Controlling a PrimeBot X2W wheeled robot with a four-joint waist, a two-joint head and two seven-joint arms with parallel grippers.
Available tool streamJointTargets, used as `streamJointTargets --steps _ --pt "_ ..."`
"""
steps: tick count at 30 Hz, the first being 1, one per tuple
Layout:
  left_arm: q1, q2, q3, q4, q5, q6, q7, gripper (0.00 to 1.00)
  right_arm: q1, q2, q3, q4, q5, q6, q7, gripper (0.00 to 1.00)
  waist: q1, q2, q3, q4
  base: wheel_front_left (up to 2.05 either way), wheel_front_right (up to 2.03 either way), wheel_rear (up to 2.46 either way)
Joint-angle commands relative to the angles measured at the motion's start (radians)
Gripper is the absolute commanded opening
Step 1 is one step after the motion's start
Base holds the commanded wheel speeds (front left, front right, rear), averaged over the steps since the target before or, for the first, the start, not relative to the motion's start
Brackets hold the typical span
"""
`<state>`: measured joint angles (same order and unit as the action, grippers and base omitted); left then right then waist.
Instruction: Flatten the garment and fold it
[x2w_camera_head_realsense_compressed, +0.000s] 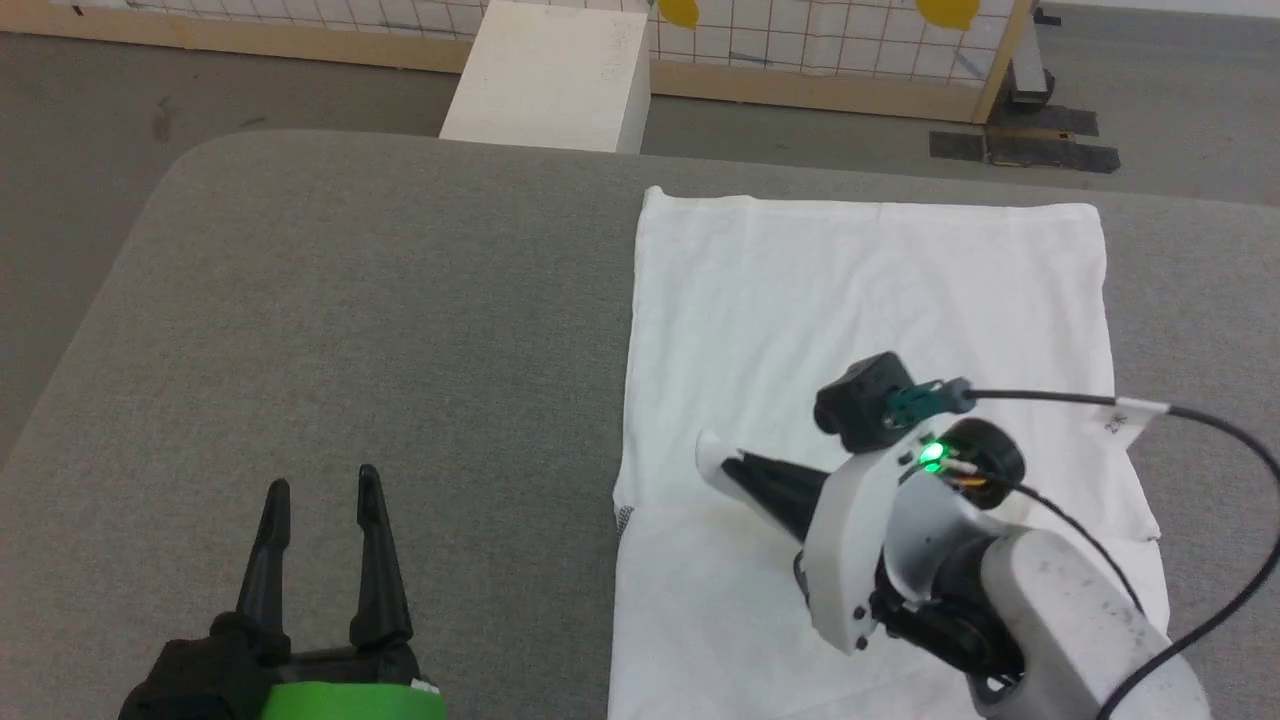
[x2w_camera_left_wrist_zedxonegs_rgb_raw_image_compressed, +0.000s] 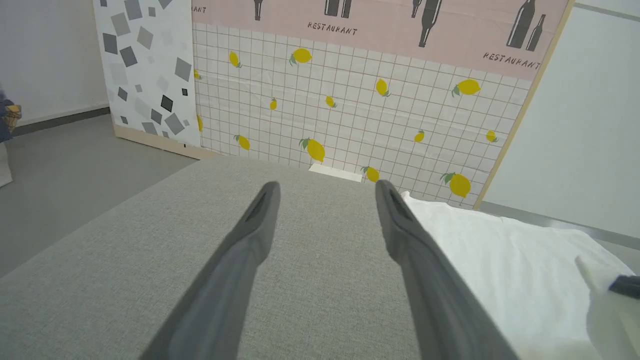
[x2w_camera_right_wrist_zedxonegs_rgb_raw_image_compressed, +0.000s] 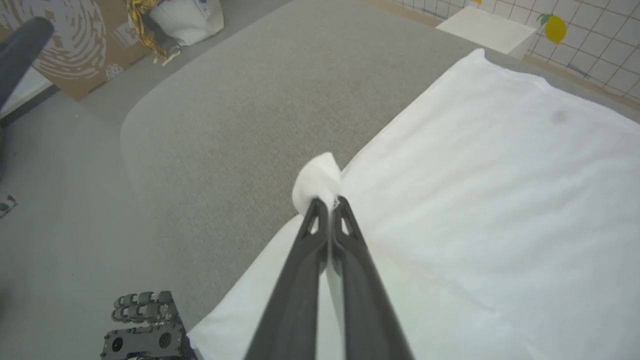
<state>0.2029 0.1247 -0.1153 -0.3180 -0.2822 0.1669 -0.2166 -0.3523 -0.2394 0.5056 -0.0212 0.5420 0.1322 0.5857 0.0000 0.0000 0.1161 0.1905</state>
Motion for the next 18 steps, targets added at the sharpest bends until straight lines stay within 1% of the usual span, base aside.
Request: streamJointTargets --steps 1,6,9,10,11,12,15,18 --pt "-0.018 -0.004 -0.005 0.006 -0.003 -0.006 -0.008 1.00 -0.015 0.017 0.022 0.047 -0.010 -0.002 -0.030 0.00 0.0000 0.0000 0.005 0.015 0.00 0.00 0.00" --pt "-0.028 -0.006 -0.013 0.021 -0.006 -0.008 -0.011 1.00 -0.037 0.081 0.096 0.233 -0.022 -0.002 -0.119 0.00 0.0000 0.0000 0.000 0.031 0.00 0.00 0.00" --pt "-0.032 -0.006 -0.016 0.026 -0.007 -0.009 -0.012 1.00 -0.050 0.117 0.116 0.333 -0.021 -0.002 -0.162 0.00 0.0000 0.0000 -0.004 0.035 0.00 0.00 0.00" --pt "-0.033 -0.006 -0.018 0.029 -0.007 -0.009 -0.012 1.00 -0.057 0.127 0.121 0.365 -0.022 -0.002 -0.180 0.23 0.0000 0.0000 -0.006 0.036 0.00 0.00 0.00" --pt "-0.034 -0.007 -0.019 0.031 -0.007 -0.009 -0.012 1.00 -0.063 0.134 0.120 0.386 -0.022 -0.002 -0.197 0.77 0.0000 0.0000 -0.007 0.035 0.00 0.00 0.00" --pt "-0.034 -0.007 -0.020 0.032 -0.008 -0.009 -0.012 1.00 -0.073 0.141 0.121 0.406 -0.022 -0.002 -0.216 1.00 0.0000 0.0000 -0.009 0.034 0.00 0.00 0.00" --pt "-0.032 -0.004 -0.021 0.032 -0.007 -0.008 -0.011 1.00 -0.098 0.151 0.108 0.419 0.003 -0.002 -0.254 1.00 0.0000 0.0000 -0.013 0.025 0.00 0.00 0.00" --pt "-0.028 0.002 -0.020 0.026 -0.005 -0.004 -0.007 1.00 -0.115 0.129 0.058 0.380 0.047 -0.002 -0.272 1.00 0.0000 0.0000 -0.015 0.006 0.00 0.00 0.00"
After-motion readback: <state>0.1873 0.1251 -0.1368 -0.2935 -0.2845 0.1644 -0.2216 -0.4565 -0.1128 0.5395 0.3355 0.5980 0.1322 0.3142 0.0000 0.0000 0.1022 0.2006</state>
